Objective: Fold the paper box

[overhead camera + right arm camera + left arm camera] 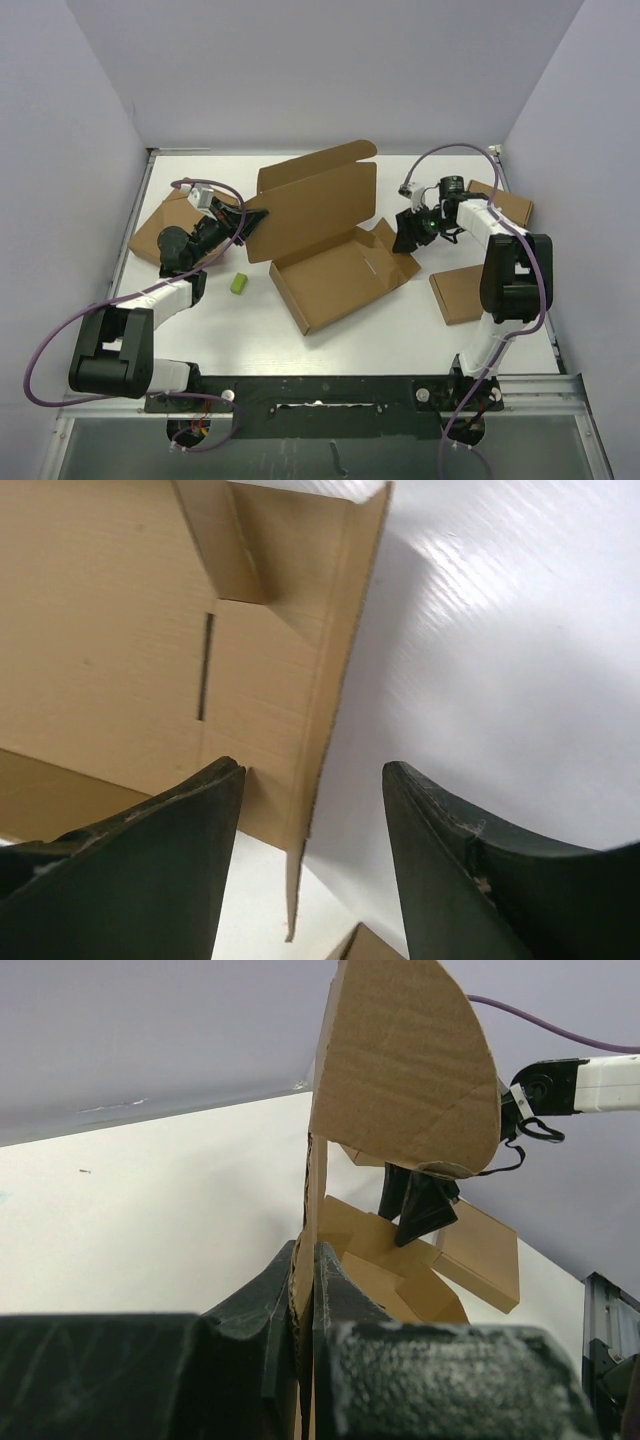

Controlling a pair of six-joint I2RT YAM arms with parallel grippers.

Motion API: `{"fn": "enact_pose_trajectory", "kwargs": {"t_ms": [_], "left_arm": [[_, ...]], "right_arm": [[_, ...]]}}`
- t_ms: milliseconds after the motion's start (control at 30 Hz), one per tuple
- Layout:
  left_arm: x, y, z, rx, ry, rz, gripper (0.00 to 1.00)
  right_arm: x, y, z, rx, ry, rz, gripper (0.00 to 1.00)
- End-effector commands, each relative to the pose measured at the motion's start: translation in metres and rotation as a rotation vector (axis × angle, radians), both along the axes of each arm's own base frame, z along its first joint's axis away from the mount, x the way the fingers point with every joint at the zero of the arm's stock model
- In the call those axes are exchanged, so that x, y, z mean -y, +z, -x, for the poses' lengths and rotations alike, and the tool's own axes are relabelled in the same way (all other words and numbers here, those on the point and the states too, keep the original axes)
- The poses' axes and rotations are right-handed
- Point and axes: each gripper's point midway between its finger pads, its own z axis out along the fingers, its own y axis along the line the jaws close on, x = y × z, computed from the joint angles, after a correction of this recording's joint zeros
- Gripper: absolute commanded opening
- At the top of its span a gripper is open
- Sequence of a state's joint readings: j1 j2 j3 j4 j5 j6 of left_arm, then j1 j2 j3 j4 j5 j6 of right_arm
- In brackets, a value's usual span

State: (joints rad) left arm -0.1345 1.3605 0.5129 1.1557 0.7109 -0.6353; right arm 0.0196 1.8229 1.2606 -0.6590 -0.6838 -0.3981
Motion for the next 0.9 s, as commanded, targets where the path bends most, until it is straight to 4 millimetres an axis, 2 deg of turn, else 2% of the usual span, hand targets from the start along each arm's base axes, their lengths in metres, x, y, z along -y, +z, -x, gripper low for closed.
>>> {"fn": "enact_pose_trajectory", "kwargs": {"t_ms": [0,67,167,267,333,400,533,700,867], "left_arm": [[-0.004,0.036,0.009,0.128,0.006,0.022,0.00],[-0.004,0.037,0.009,0.128,0.008,0.023,0.00],[-0.004,0.037,0.009,0.128,0.010,0.026,0.00],[-0.005,0.036,0.008,0.121,0.015,0.025,0.00],[-0.004,0.036,0.007,0.118,0.013,0.023,0.00],[-0.004,0.037,0.006,0.118,0.012,0.024,0.00],[-0.003,0.044,0.003,0.125,0.013,0.028,0.00],[0.002,0.049,0.000,0.138,0.018,0.020,0.00],[0.006,0.045,-0.005,0.151,0.028,0.002,0.00]], "right_arm": [[0.019,0.017,-0.021,0.142,-0.024,0.113,0.57],[0.014,0.012,-0.017,0.116,-0.004,0.093,0.50],[0.006,0.012,-0.011,0.102,0.029,0.067,0.29],[0.002,0.033,-0.014,0.163,0.038,0.044,0.10],[0.001,0.052,-0.017,0.225,0.034,0.042,0.02],[-0.001,0.073,-0.021,0.293,0.027,0.052,0.00],[-0.017,0.104,-0.022,0.386,0.052,0.067,0.00],[-0.034,0.119,-0.021,0.481,0.103,0.150,0.00],[-0.046,0.120,-0.022,0.545,0.157,0.250,0.00]]}}
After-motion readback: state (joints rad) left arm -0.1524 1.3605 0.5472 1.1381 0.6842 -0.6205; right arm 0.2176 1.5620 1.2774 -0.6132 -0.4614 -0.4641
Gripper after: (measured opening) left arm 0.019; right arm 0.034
